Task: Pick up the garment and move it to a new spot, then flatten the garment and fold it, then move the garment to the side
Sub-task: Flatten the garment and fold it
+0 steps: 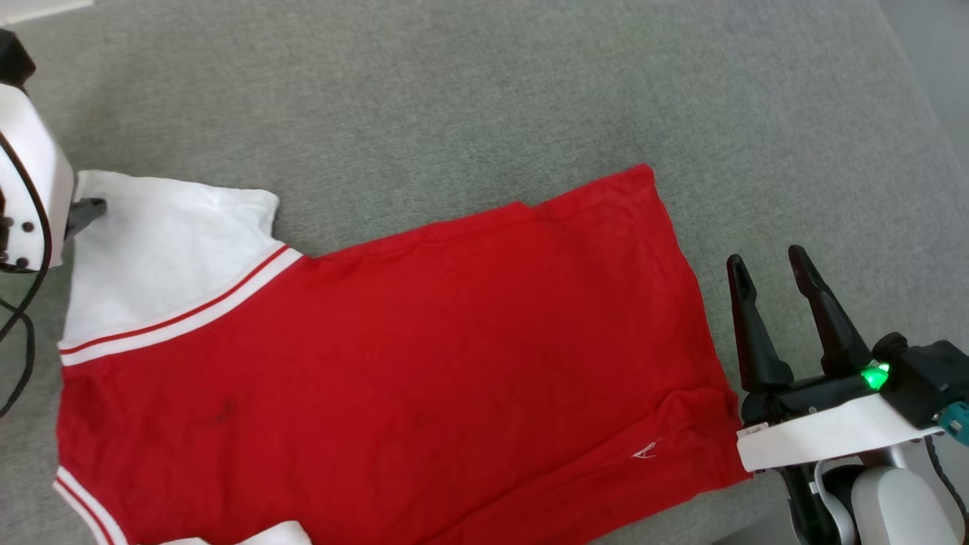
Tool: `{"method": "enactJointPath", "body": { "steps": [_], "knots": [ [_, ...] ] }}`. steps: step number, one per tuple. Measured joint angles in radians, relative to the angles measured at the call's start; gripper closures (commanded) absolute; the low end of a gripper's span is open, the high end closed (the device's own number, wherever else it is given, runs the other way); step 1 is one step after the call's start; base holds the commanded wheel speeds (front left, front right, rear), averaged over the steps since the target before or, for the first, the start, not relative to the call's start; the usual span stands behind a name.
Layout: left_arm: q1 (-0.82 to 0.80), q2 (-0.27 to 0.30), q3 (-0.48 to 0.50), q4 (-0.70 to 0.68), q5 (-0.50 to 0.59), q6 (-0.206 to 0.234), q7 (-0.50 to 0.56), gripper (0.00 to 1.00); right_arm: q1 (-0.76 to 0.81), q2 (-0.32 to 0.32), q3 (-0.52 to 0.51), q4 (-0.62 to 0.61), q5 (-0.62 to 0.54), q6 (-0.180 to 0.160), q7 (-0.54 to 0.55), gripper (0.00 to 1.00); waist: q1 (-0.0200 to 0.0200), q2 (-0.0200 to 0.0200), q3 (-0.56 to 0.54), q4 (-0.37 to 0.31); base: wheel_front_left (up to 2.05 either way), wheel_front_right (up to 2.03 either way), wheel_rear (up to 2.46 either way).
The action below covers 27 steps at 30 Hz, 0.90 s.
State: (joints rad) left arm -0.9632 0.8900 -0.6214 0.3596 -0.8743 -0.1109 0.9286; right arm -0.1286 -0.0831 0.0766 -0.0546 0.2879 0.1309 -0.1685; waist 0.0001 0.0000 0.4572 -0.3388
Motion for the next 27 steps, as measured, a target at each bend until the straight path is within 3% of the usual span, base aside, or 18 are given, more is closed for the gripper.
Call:
{"method": "enactJointPath", "body": {
  "steps": [8, 9, 10, 12, 13, 19, 27],
  "knots": [
    [0.021, 0.011, 0.008, -0.018, -0.024, 0.042, 0.012, 0.0, -0.022, -0.013, 0.033, 0.032, -0.001, 0.0, -0.002, 0.0, 0.0, 0.0, 0.035, -0.026, 0.0, 0.0, 0.0],
    [0.025, 0.013, 0.006, -0.023, -0.024, 0.042, 0.017, 0.05, -0.026, -0.014, 0.033, 0.035, 0.001, 0.0, -0.001, 0.0, 0.0, 0.0, 0.037, -0.027, 0.0, 0.0, 0.0],
    [0.028, 0.015, 0.004, -0.029, -0.025, 0.041, 0.019, 0.29, -0.031, -0.016, 0.032, 0.035, 0.002, 0.0, -0.001, 0.0, 0.0, 0.0, 0.038, -0.027, 0.0, 0.0, 0.0],
    [0.033, 0.013, 0.003, -0.035, -0.025, 0.04, 0.009, 0.95, -0.038, -0.022, 0.028, 0.039, 0.0, 0.0, 0.005, 0.0, -0.0001, 0.0, 0.039, -0.025, 0.0, 0.0, 0.0],
    [0.036, 0.008, 0.001, -0.035, -0.025, 0.04, 0.001, 1.0, -0.038, -0.027, 0.032, 0.043, -0.003, 0.0, 0.014, 0.0, -0.0001, 0.0, 0.038, -0.023, 0.0, 0.0, 0.0],
    [0.055, -0.056, 0.004, -0.01, -0.026, 0.019, -0.133, 1.0, -0.039, -0.043, 0.03, 0.036, -0.008, 0.0, 0.047, 0.0, 0.0, 0.0, 0.007, -0.003, 0.0, 0.0, 0.0],
    [0.083, -0.083, -0.018, -0.06, -0.012, -0.011, -0.302, 1.0, -0.024, -0.096, 0.015, 0.002, -0.014, 0.0, 0.132, 0.0, -0.0001, 0.0, -0.071, 0.039, 0.0, 0.0, 0.0]
  ]
}}
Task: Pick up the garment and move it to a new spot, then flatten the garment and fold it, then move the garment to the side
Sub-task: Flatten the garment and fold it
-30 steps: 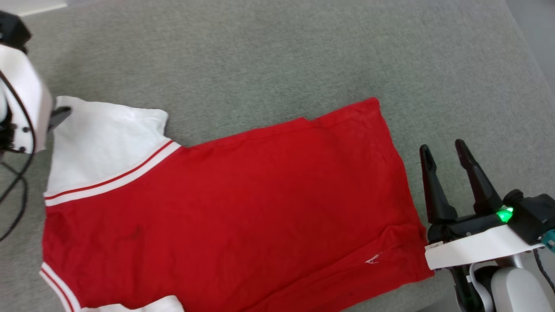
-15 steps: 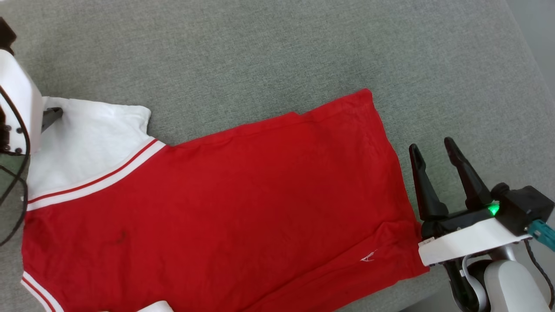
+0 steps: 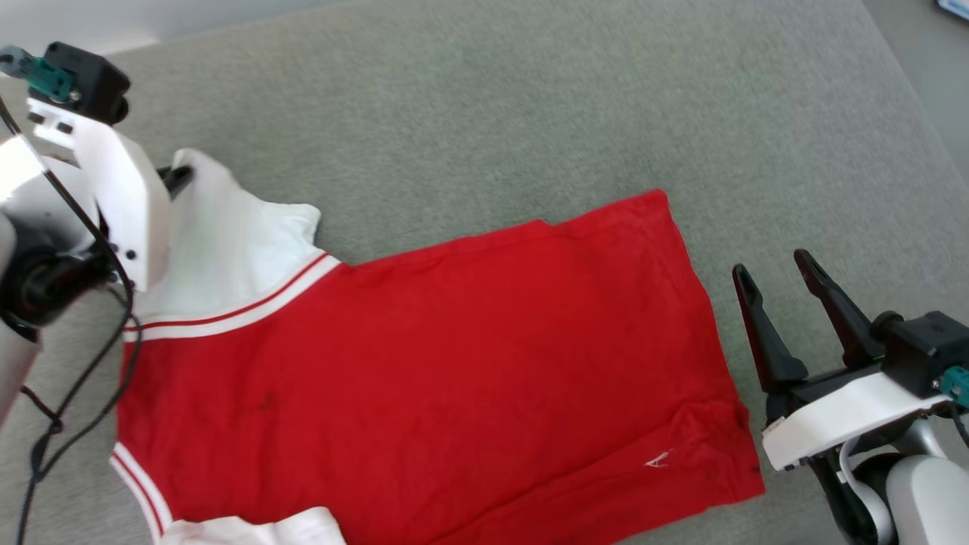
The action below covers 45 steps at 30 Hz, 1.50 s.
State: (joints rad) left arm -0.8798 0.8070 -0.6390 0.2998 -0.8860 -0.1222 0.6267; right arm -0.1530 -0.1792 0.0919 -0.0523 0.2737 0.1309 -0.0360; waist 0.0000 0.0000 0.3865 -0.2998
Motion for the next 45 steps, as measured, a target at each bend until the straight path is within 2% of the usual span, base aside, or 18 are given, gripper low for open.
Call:
{"method": "enactJointPath", "body": {
  "steps": [6, 12, 16, 20, 26, 32, 42, 43, 44, 45],
  "knots": [
    [0.036, -0.002, -0.01, -0.11, -0.001, -0.006, -0.111, 1.0, 0.0, -0.108, 0.016, -0.031, 0.022, 0.0, 0.184, 0.0, -0.0001, 0.0, -0.049, 0.055, 0.0, 0.0, 0.0],
    [0.085, 0.025, -0.034, -0.249, 0.0, -0.007, -0.148, 1.0, -0.073, -0.191, -0.003, -0.044, 0.12, 0.0, 0.449, 0.0, -0.0001, 0.0, -0.067, 0.123, 0.0, 0.0, 0.0],
    [0.113, 0.046, -0.033, -0.353, 0.004, -0.001, -0.17, 1.0, -0.146, -0.268, 0.011, -0.027, 0.135, 0.0, 0.636, 0.0, -0.0001, 0.0, -0.061, 0.163, 0.0, 0.0, 0.0],
    [0.144, 0.066, -0.033, -0.444, 0.019, 0.018, -0.187, 1.0, -0.224, -0.28, 0.011, 0.011, 0.162, 0.0, 0.793, 0.0, -0.0001, 0.0, -0.043, 0.199, 0.0, 0.0, 0.0],
    [0.185, 0.079, -0.026, -0.559, 0.028, 0.052, -0.217, 1.0, -0.316, -0.305, 0.025, 0.108, 0.113, 0.0, 0.956, 0.0, -0.0001, 0.0, -0.007, 0.25, 0.0, 0.0, 0.0],
    [0.204, 0.08, -0.03, -0.63, 0.048, 0.07, -0.243, 1.0, -0.36, -0.314, 0.049, 0.162, 0.111, 0.0, 1.014, 0.0, 0.0, 0.0, 0.029, 0.306, 0.0, 0.0, 0.0],
    [0.231, 0.057, -0.053, -0.657, 0.072, 0.074, -0.278, 1.0, -0.359, -0.352, 0.105, 0.227, 0.115, -0.003, 1.009, 0.0, -0.0002, 0.0, 0.065, 0.371, 0.0, 0.0, 0.0],
    [0.236, 0.057, -0.055, -0.654, 0.072, 0.074, -0.279, 1.0, -0.358, -0.357, 0.11, 0.233, 0.117, -0.003, 1.002, 0.12, -0.0003, 0.0, 0.067, 0.374, 0.0, 0.0, 0.0],
    [0.241, 0.057, -0.058, -0.649, 0.072, 0.073, -0.282, 1.0, -0.356, -0.359, 0.112, 0.239, 0.119, -0.003, 0.993, 0.8, -0.0003, 0.0, 0.067, 0.377, 0.0, 0.0, 0.0],
    [0.242, 0.057, -0.061, -0.644, 0.072, 0.072, -0.287, 1.0, -0.355, -0.36, 0.115, 0.243, 0.123, -0.003, 0.977, 1.0, -0.0003, 0.0, 0.067, 0.378, 0.0, 0.0, 0.0]
  ]
}}
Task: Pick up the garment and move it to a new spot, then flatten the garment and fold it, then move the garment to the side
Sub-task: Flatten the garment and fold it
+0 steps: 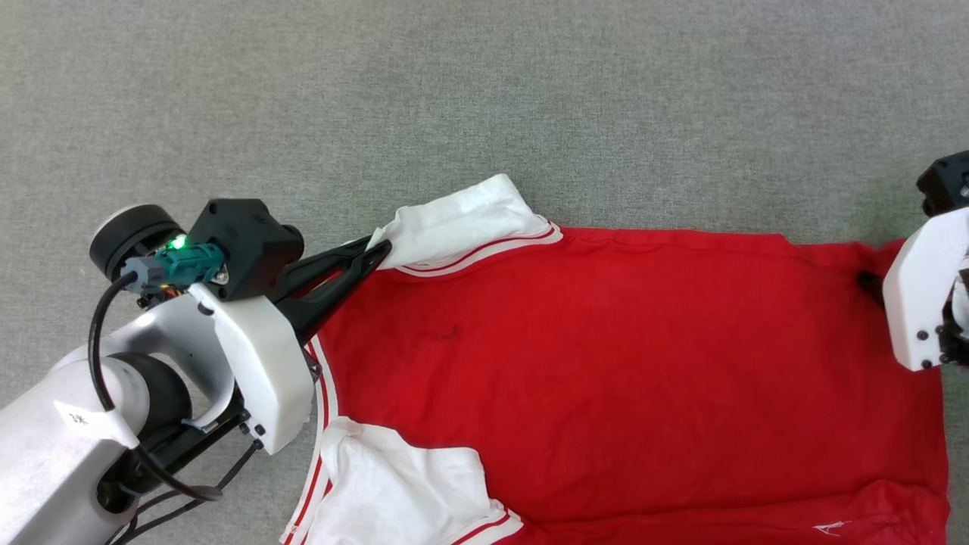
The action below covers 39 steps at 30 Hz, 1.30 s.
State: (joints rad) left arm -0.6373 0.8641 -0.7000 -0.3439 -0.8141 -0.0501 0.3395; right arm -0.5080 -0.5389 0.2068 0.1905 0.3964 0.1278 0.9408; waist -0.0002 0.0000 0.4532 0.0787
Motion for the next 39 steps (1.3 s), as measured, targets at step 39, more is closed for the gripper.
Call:
{"method": "enactJointPath", "body": {
  "steps": [39],
  "knots": [
    [0.59, 0.079, -0.05, 0.033, -0.196, 0.199, -0.175, 1.0, 0.613, 0.074, -0.185, -0.189, 0.218, 0.003, -0.305, 1.0, 0.0001, 0.0, -0.335, -0.051, 0.0, 0.0, 0.0]
  ]
}}
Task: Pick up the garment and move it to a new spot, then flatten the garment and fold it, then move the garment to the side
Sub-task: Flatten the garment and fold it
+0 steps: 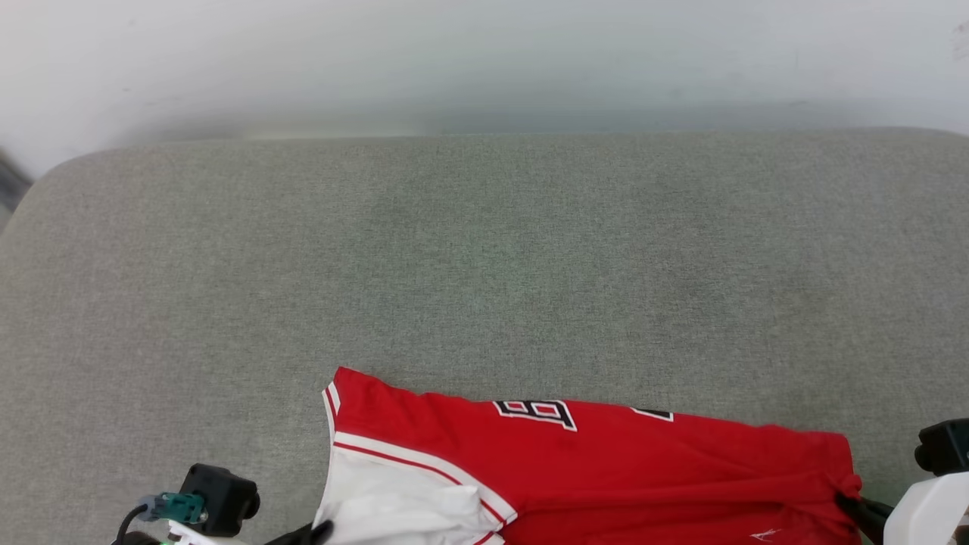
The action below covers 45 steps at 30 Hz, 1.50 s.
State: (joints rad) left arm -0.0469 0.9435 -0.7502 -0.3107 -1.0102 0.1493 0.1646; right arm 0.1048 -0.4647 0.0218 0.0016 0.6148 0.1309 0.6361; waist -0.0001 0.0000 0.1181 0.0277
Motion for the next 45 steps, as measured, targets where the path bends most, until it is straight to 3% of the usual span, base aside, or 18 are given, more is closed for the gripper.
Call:
{"method": "enactJointPath", "body": {
  "steps": [11, 17, 18, 19, 20, 26, 33, 40, 43, 45],
  "knots": [
    [-0.013, -0.044, -0.079, 0.14, 0.058, -0.05, 0.033, 1.0, -0.005, -0.107, 0.157, 0.052, -0.046, 0.0, -0.082, 1.0, 0.0, 0.0, 0.004, -0.009, 0.0, 0.0, 0.0],
    [-0.044, -0.087, -0.119, 0.221, 0.101, -0.067, 0.059, 1.0, -0.039, -0.133, 0.243, 0.109, -0.041, 0.0, -0.142, 1.0, 0.0001, 0.0, 0.01, -0.008, 0.0, 0.0, 0.0],
    [-0.048, -0.1, -0.12, 0.231, 0.102, -0.068, 0.054, 0.61, -0.047, -0.137, 0.251, 0.118, -0.039, 0.0, -0.148, 1.0, 0.0001, 0.0, 0.01, -0.007, 0.0, 0.0, 0.0],
    [-0.052, -0.109, -0.123, 0.24, 0.105, -0.07, 0.051, 0.0, -0.05, -0.142, 0.261, 0.123, -0.038, 0.0, -0.161, 0.59, 0.0001, 0.0, 0.009, -0.007, 0.0, 0.0, 0.0],
    [-0.054, -0.113, -0.126, 0.249, 0.109, -0.072, 0.048, 0.0, -0.055, -0.147, 0.275, 0.125, -0.038, 0.0, -0.178, 0.0, 0.0001, 0.0, 0.007, -0.007, 0.0, 0.0, 0.0],
    [-0.063, -0.126, -0.135, 0.277, 0.152, -0.077, 0.006, 0.0, -0.063, -0.165, 0.295, 0.125, 0.008, 0.0, -0.2, 0.0, 0.0001, 0.0, -0.024, -0.005, 0.0, 0.0, 0.0],
    [-0.069, -0.144, -0.064, 0.213, 0.134, -0.046, -0.106, 0.0, -0.042, -0.145, 0.156, 0.029, 0.055, 0.0, -0.17, 0.0, 0.0001, 0.0, -0.073, 0.007, 0.0, 0.0, 0.0],
    [-0.058, -0.197, 0.068, 0.206, 0.151, 0.054, -0.357, 0.0, 0.006, 0.014, -0.06, -0.043, 0.047, 0.0, -0.08, 0.0, 0.0001, 0.0, -0.101, 0.017, 0.0, 0.0, 0.0],
    [-0.038, -0.225, 0.118, 0.22, 0.193, 0.091, -0.413, 0.0, 0.028, 0.095, -0.148, -0.057, 0.004, 0.0, -0.04, 0.0, 0.0001, 0.0, -0.103, 0.022, 0.0, 0.0, 0.0],
    [-0.016, -0.273, 0.193, 0.218, 0.198, 0.104, -0.424, 0.0, 0.049, 0.144, -0.198, -0.063, -0.035, 0.0, -0.02, 0.0, 0.0001, 0.0, -0.1, 0.027, 0.0, 0.0, 0.0]
  ]
}}
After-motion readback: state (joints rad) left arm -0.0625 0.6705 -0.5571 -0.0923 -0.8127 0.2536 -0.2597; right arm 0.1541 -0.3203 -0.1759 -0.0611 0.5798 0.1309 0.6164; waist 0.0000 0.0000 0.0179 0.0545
